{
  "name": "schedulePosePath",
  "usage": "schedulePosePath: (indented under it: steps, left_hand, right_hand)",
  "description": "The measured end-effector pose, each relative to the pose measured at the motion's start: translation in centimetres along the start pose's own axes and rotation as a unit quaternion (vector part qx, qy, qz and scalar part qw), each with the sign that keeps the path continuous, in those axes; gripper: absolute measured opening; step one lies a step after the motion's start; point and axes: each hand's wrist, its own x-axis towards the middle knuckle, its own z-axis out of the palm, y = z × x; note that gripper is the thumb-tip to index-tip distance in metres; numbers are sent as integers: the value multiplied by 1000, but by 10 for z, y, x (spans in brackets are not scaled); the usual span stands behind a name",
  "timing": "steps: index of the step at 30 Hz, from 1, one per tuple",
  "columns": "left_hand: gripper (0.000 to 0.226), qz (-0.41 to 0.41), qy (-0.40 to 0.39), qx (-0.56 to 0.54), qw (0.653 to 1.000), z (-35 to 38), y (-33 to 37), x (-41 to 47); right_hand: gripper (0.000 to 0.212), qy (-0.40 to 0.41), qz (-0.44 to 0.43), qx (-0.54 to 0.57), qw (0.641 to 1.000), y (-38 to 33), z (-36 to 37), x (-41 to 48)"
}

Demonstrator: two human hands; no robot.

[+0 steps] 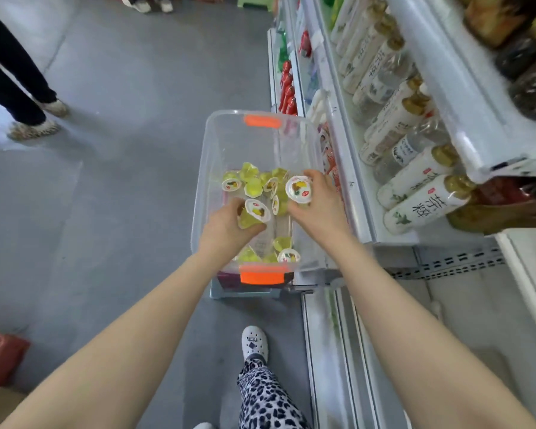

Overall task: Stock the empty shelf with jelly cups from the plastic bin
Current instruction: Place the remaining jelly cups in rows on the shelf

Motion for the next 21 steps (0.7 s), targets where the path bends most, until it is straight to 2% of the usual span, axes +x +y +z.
schedulePosePath:
  steps: [2,7,11,16,21]
  left_hand:
    - [55,11,19,-32,999,-7,6,-22]
    - [48,70,28,-97,992,-24,12,-83]
    - [40,134,17,-117,984,-36,14,-135]
    - [39,208,-4,-107,972,-43,24,-195]
    - [42,268,-38,-114,956,-34,59,-247]
  right_hand:
    - [61,33,-2,5,999,-7,-12,-26]
    - [40,94,-35,-11,995,-29,-40,-104]
    - [43,135,-28,-22,990,-37,-58,-172]
    - [52,194,6,-52,980,-41,-89,-259]
    - [50,253,41,-93,962,-36,-132,-340]
